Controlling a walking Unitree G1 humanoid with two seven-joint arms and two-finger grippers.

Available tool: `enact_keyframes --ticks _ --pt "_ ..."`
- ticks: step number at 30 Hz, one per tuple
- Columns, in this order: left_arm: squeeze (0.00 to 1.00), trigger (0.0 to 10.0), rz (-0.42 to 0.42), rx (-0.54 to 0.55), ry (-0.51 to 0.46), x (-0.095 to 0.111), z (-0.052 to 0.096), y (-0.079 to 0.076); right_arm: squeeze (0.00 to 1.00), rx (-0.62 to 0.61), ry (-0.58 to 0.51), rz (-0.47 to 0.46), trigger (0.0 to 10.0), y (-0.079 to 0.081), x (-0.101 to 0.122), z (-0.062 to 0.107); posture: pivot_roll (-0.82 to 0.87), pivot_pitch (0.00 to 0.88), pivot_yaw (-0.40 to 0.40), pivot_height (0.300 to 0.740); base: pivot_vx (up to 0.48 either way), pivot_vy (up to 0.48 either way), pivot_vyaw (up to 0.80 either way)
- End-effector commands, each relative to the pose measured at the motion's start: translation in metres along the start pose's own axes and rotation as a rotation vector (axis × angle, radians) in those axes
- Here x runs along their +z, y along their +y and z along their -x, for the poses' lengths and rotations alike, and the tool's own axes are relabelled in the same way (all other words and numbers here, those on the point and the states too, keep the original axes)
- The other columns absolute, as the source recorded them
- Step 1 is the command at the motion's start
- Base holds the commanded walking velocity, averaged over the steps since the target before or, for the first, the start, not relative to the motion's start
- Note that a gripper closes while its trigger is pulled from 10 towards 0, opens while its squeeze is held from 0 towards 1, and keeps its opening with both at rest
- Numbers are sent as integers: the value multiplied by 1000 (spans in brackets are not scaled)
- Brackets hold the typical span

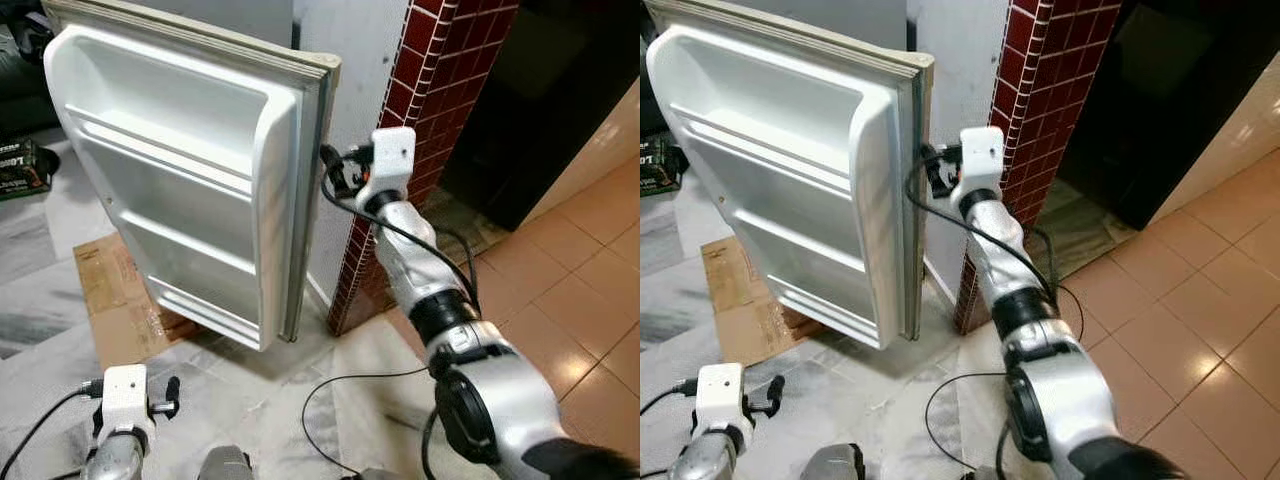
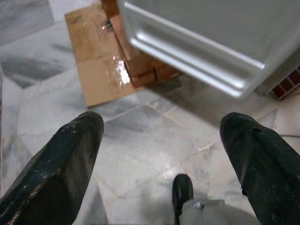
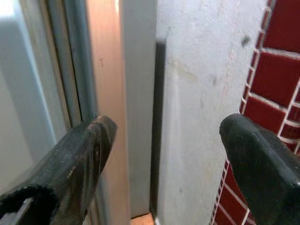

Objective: Restocking fridge

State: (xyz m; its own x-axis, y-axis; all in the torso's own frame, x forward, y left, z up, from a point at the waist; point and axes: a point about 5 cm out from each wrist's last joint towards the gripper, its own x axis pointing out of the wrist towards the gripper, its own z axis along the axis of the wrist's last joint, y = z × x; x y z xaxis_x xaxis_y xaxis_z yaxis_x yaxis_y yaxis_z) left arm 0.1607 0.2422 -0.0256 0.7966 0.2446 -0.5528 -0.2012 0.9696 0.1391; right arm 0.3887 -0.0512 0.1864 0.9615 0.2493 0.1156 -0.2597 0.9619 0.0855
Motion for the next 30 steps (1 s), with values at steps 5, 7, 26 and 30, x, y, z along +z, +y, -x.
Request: enact_keyframes --ticks 5,7,26,30 --pt "0 10000 -9 36 13 -10 6 2 0 166 -55 -135 10000 55 36 -12 227 47 -111 740 0 0 0" --pt "0 10000 -8 41 11 -13 7 1 0 217 -65 -165 10000 70 46 -12 230 49 -120 740 0 0 0" --pt "0 10000 -21 -22 2 -10 -7 0 0 1158 -102 -396 10000 29 101 114 114 73 -53 740 0 0 0" --pt "0 10000 -27 -32 1 -6 -13 2 0 1026 -97 -336 10000 2 95 114 103 73 -34 740 0 0 0"
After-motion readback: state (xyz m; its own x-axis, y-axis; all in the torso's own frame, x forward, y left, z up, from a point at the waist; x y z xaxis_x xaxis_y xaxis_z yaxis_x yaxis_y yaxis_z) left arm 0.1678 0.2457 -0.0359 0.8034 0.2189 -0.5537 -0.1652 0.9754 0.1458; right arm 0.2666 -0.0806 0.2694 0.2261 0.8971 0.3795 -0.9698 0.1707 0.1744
